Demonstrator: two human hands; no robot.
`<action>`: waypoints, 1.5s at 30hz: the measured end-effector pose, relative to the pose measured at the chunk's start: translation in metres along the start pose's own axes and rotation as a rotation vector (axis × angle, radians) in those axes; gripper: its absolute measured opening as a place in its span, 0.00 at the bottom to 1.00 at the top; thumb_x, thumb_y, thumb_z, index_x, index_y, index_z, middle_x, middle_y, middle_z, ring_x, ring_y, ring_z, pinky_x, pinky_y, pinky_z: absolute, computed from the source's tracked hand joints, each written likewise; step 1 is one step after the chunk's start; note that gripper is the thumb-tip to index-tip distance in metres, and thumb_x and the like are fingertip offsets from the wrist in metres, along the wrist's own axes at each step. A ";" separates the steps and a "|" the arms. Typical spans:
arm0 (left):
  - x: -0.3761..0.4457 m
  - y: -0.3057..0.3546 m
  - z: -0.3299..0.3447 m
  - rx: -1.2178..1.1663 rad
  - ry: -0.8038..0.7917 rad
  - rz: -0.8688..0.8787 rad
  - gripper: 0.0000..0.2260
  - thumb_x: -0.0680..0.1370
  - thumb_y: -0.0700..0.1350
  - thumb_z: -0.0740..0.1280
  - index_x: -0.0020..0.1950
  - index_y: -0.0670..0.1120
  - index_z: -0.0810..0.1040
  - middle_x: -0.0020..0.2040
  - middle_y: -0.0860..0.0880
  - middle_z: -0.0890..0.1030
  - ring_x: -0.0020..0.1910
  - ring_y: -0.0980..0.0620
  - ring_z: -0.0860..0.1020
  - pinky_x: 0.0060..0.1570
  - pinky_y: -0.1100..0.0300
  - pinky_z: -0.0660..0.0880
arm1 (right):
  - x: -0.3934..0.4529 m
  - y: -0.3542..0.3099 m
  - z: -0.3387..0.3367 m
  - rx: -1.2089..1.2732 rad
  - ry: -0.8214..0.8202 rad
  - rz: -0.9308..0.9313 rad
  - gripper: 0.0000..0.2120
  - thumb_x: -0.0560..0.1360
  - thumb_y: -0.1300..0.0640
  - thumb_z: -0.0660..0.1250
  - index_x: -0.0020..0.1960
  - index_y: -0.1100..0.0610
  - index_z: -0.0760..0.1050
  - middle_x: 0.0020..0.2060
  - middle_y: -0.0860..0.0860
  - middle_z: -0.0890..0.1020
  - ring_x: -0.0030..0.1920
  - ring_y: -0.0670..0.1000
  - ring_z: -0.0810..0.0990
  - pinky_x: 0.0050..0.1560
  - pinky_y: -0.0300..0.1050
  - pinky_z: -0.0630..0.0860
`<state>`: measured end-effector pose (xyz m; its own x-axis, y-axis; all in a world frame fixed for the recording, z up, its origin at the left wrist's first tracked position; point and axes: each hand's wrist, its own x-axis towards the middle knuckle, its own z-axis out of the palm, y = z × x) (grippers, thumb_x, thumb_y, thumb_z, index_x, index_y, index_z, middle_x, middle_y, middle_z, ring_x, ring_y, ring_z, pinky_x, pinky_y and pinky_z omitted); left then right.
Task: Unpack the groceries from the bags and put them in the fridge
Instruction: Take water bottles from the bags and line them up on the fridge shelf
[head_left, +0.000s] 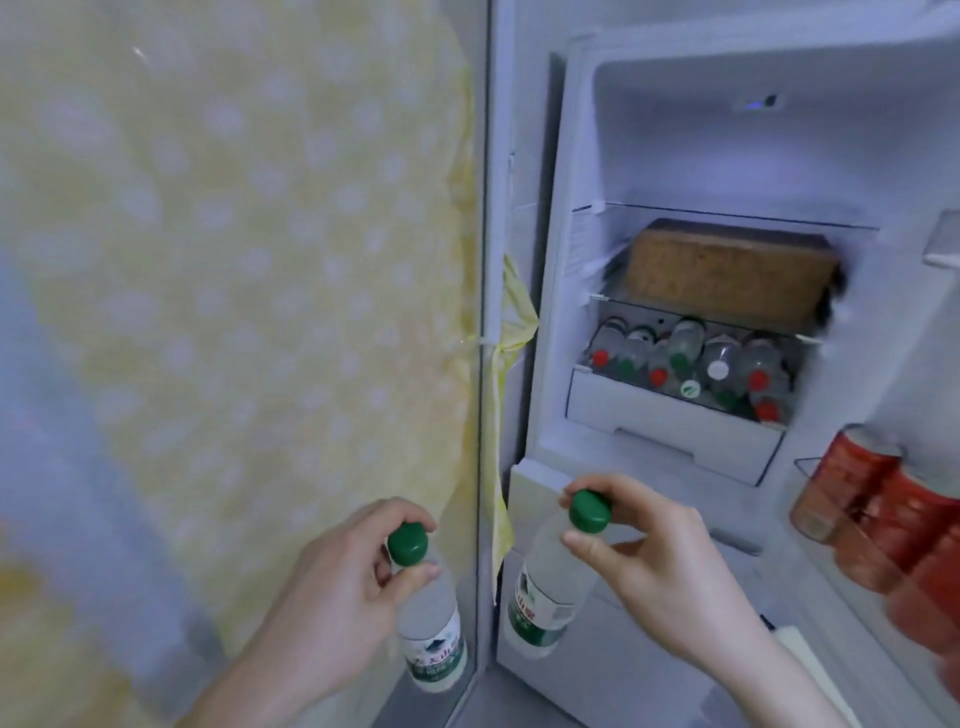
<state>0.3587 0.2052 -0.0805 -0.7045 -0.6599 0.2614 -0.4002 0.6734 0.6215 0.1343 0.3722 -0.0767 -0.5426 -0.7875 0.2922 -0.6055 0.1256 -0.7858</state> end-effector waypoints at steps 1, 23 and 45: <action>0.014 0.005 0.009 -0.001 0.016 0.021 0.12 0.74 0.51 0.76 0.51 0.62 0.76 0.46 0.66 0.76 0.40 0.54 0.76 0.41 0.66 0.72 | 0.007 0.008 -0.009 -0.001 0.032 0.006 0.12 0.74 0.53 0.77 0.54 0.41 0.80 0.52 0.39 0.85 0.49 0.41 0.85 0.49 0.51 0.83; 0.299 0.058 0.171 -0.725 0.124 0.123 0.08 0.79 0.35 0.70 0.47 0.48 0.80 0.51 0.52 0.72 0.44 0.59 0.80 0.41 0.55 0.85 | 0.138 0.120 -0.082 -0.068 0.666 0.200 0.14 0.69 0.60 0.80 0.48 0.47 0.79 0.47 0.37 0.81 0.53 0.39 0.79 0.46 0.36 0.78; 0.461 0.059 0.280 -0.827 0.345 0.281 0.13 0.75 0.29 0.72 0.47 0.47 0.77 0.52 0.58 0.69 0.47 0.50 0.80 0.46 0.57 0.83 | 0.252 0.157 -0.085 0.083 0.907 0.114 0.14 0.70 0.65 0.80 0.47 0.52 0.79 0.42 0.46 0.82 0.46 0.46 0.79 0.43 0.30 0.75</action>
<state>-0.1540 0.0336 -0.1296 -0.4463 -0.6608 0.6035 0.3946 0.4599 0.7955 -0.1471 0.2447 -0.0796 -0.8668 0.0069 0.4986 -0.4953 0.1027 -0.8626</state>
